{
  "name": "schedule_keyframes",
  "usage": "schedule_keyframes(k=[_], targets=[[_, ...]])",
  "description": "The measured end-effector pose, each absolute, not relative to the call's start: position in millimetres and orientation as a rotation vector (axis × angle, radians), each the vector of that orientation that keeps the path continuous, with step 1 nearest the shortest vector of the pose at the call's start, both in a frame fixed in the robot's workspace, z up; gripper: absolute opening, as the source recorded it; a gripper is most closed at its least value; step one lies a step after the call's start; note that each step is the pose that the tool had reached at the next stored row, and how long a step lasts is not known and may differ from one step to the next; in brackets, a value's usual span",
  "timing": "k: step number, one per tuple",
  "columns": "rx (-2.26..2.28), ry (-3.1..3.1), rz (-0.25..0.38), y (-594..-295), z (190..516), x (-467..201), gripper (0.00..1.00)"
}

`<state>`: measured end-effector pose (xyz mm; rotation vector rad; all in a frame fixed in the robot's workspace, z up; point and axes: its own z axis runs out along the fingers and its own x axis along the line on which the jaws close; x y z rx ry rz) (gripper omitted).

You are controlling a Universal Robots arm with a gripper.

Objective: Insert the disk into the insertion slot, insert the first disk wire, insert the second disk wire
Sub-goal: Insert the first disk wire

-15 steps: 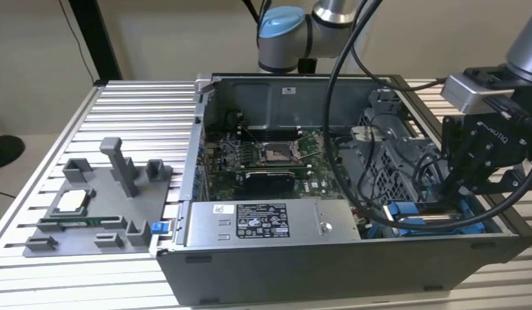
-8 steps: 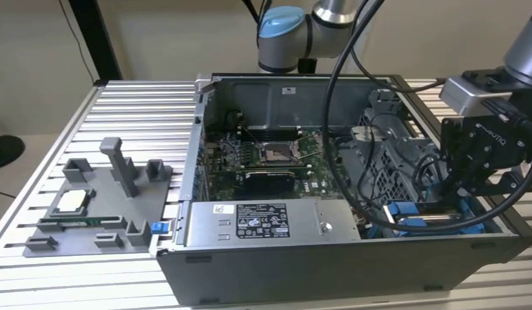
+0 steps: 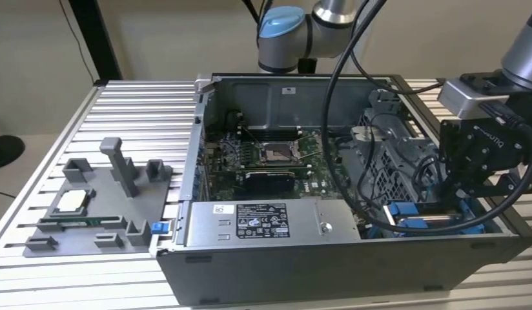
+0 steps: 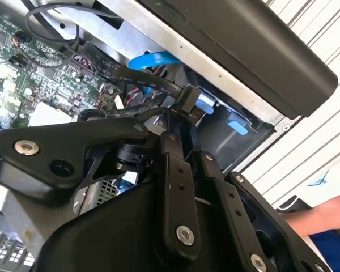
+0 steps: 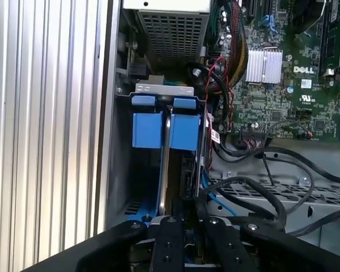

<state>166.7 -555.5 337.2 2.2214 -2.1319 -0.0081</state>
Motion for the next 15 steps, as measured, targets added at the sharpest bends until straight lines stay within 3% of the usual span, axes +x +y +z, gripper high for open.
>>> schedule_keyframes(k=[12,15], targets=[[2.219,-2.136,-0.009,-555.4,328.7,166.7,0.0],[2.218,-2.135,-0.008,-555.6,341.6,166.7,0.0]])
